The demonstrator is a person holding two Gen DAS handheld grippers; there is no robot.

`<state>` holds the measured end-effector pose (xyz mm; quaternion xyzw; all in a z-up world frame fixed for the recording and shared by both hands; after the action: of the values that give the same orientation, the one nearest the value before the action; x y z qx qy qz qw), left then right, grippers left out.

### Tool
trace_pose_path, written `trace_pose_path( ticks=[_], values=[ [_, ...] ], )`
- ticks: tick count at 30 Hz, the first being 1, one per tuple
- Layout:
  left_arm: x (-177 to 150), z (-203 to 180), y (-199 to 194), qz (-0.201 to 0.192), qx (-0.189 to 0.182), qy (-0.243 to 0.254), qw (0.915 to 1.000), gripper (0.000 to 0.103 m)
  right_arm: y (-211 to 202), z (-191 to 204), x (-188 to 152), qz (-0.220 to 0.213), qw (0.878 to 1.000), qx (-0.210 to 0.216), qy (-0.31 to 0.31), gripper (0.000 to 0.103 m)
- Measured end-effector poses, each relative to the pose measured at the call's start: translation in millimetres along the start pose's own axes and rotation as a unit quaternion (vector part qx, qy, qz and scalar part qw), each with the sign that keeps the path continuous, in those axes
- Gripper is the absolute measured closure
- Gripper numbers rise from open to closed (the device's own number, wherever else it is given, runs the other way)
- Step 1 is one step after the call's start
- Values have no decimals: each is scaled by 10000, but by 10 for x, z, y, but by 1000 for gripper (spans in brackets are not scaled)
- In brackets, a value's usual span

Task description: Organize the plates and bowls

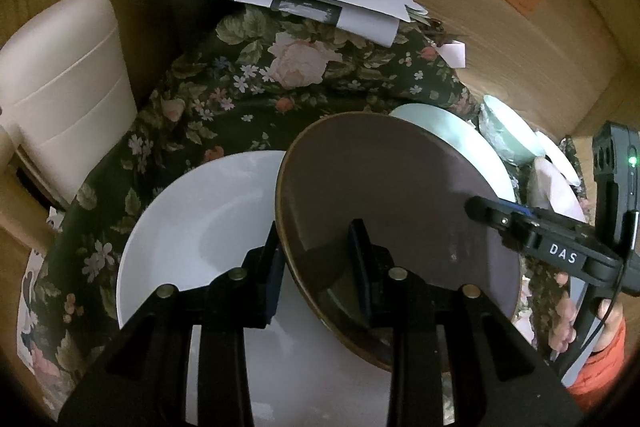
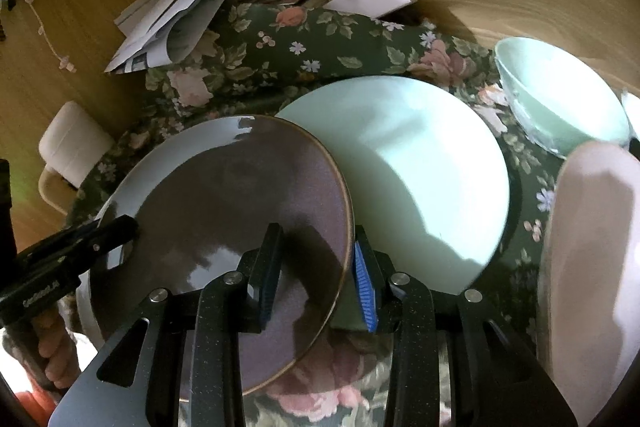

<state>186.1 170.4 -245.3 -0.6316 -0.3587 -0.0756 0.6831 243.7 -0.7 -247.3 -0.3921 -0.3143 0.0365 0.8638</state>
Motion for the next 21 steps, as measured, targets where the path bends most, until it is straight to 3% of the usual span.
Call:
trace_pose_path(
  ticks=[21],
  values=[
    [-309, -469, -367, -87, -200, 287, 9993, 73, -714, -104, -447, -557, 9976, -231, 328, 72]
  ],
)
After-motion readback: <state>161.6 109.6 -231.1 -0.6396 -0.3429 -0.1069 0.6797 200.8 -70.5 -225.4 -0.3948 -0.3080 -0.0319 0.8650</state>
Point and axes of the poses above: each gripper's, at about its wrist camera, not at the fingertips, and y roughly the way its jaws point, z to its left, x to its top, the point moved 9 cm from there along y, roughly the way its jaws point, and after that the axes turned 14 degrees about x, right-handed, at the moved point
